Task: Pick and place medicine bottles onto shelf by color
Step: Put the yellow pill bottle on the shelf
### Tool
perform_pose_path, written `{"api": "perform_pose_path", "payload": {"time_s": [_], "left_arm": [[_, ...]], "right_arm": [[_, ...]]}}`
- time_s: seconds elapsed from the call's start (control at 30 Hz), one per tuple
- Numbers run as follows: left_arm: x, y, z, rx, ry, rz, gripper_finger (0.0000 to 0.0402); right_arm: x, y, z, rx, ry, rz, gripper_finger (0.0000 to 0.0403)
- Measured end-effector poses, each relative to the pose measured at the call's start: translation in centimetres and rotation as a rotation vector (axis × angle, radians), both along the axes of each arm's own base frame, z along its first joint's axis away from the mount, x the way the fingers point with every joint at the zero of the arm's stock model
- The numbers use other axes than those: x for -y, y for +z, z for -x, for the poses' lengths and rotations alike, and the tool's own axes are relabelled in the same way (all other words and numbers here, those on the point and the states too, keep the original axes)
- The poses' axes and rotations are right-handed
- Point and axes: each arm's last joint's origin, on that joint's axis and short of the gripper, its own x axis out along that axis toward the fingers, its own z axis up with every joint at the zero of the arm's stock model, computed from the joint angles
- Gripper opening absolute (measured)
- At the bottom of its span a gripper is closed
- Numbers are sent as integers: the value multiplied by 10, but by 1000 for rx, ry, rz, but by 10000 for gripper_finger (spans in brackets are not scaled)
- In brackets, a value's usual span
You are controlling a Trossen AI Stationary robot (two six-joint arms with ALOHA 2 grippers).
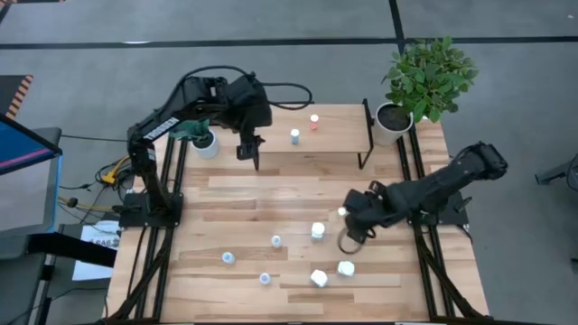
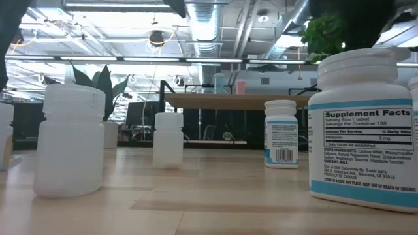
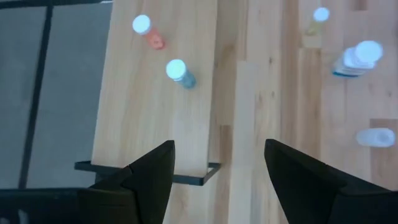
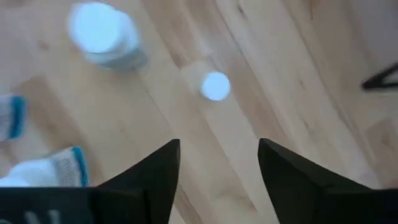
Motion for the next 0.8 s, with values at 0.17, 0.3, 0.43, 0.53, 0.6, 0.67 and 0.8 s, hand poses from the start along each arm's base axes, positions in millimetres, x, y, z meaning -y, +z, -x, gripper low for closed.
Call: {"api": "perform_pose_path", "payload": {"time_s": [0.17,0.3,0.43,0.53,0.6,0.67,0.8], "left_arm": [[3,4,5,23,-37,32,236],[7,16,21,69,-49,26,236],[13,30,40,124,-45,25,236],[19,38,53,172,-45,59,236],[22,43,61,194,-40,62,235],[26,45,67,202,-42,65,235],[30,44,80,203,-40,80,235]], "right_arm": [[17,-15,-16,-118,47,-96,264],[22,-19,-22,-132,108,-108,265],[25,-23,-29,-114,137,-121,265],[28,-32,-36,-134,160,-112,265],[31,-38,-41,-149,166,-108,265],[33,-46,-46,-175,166,-105,265],[36,-59,-52,-218,166,-100,265]]}}
